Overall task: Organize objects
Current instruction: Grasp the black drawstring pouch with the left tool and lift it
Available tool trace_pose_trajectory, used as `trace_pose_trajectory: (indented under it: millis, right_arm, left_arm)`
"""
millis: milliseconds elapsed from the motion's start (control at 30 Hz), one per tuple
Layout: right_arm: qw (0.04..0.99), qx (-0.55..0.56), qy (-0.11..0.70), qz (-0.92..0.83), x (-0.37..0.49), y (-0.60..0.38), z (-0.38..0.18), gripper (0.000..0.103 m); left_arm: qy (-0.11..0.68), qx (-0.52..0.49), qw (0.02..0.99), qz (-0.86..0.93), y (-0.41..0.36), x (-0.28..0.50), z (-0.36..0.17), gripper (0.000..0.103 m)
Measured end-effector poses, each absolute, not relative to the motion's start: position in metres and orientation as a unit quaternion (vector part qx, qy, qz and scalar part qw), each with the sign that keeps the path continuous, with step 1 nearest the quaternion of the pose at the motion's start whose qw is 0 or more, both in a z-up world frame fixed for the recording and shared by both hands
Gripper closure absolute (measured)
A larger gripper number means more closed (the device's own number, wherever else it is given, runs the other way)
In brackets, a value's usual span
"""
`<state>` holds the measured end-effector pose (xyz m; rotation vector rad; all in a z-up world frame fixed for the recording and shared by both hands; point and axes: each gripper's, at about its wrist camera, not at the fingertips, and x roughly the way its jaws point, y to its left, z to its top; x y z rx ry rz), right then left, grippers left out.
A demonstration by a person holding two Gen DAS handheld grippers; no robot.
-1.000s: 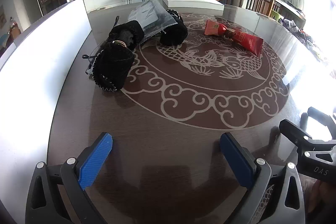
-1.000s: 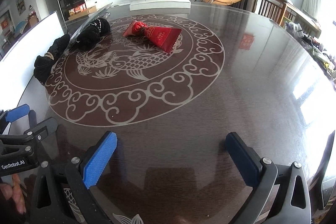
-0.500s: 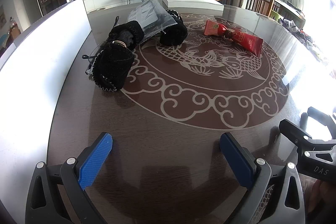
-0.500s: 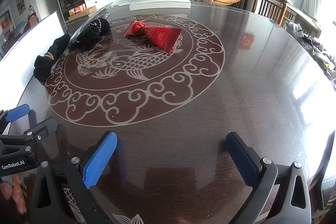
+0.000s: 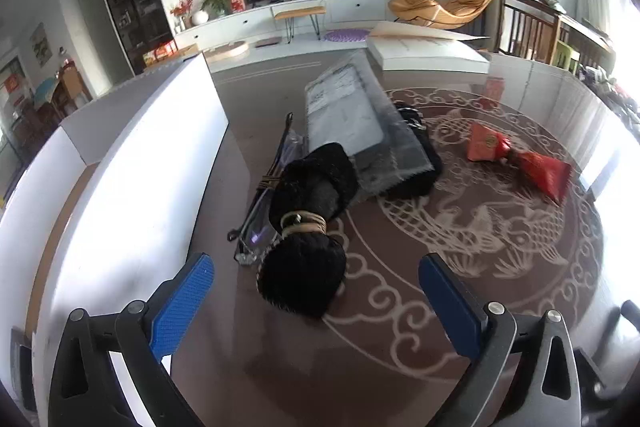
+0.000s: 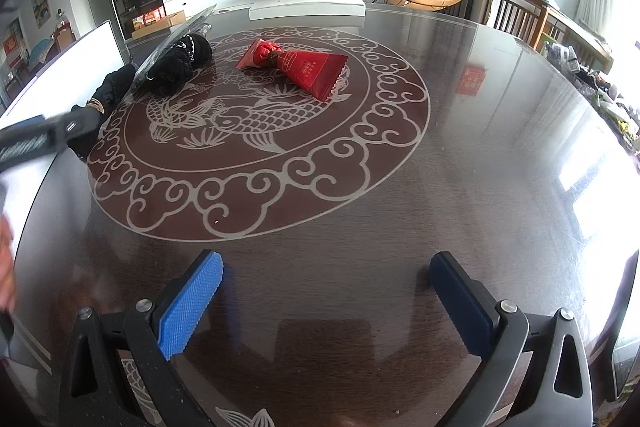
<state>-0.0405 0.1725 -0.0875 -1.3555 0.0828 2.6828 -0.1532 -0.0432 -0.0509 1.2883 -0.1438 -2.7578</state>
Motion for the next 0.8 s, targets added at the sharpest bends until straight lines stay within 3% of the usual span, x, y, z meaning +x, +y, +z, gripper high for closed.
trace_pose_trajectory:
  millis: [33, 100, 133, 167, 333, 400, 433, 533, 800]
  right_arm:
    - [0.066, -0.45, 0.027, 0.89, -0.04, 0.172, -0.088, 0.0]
    - [0.064, -0.45, 0.026, 0.891, -0.041, 0.172, -0.087, 0.0]
    - [0.063, -0.45, 0.026, 0.891, -0.041, 0.171, -0.087, 0.0]
    - [0.063, -0.45, 0.026, 0.891, -0.041, 0.171, -0.087, 0.0]
    - [0.063, -0.45, 0.025, 0.891, -0.041, 0.171, -0.088, 0.0]
    - [0.062, -0.45, 0.025, 0.891, -0.041, 0.171, -0.088, 0.0]
    - [0.062, -0.45, 0.025, 0.891, -0.041, 0.171, -0.088, 0.0]
    - [0.063, -0.45, 0.025, 0.891, -0.041, 0.171, -0.088, 0.0]
    - [0.062, -0.45, 0.025, 0.891, -0.041, 0.171, -0.088, 0.0]
  left_arm:
    - [-0.041, 0.429, 0.052, -0.901, -0.047, -0.164, -0.056, 0.0]
    - [-0.027, 0.43, 0.05, -0.901, -0.052, -0.174, -0.063, 0.021]
    - [-0.022, 0.431, 0.049, -0.901, -0.053, -0.174, -0.066, 0.054]
    - [-0.01, 0.437, 0.037, -0.899, -0.055, -0.173, -0.069, 0.071]
    - [-0.012, 0.435, 0.01, -0.9, -0.046, -0.116, -0.07, 0.071]
    - [-0.009, 0.447, -0.004, -0.895, -0.041, -0.085, -0.074, 0.066]
    - [-0.012, 0.449, -0.01, -0.893, -0.039, -0.075, -0.076, 0.058]
    - [-0.031, 0.455, -0.028, -0.89, -0.029, -0.056, -0.08, 0.02]
    - [-0.03, 0.472, -0.042, -0.88, -0.029, -0.077, -0.088, 0.002]
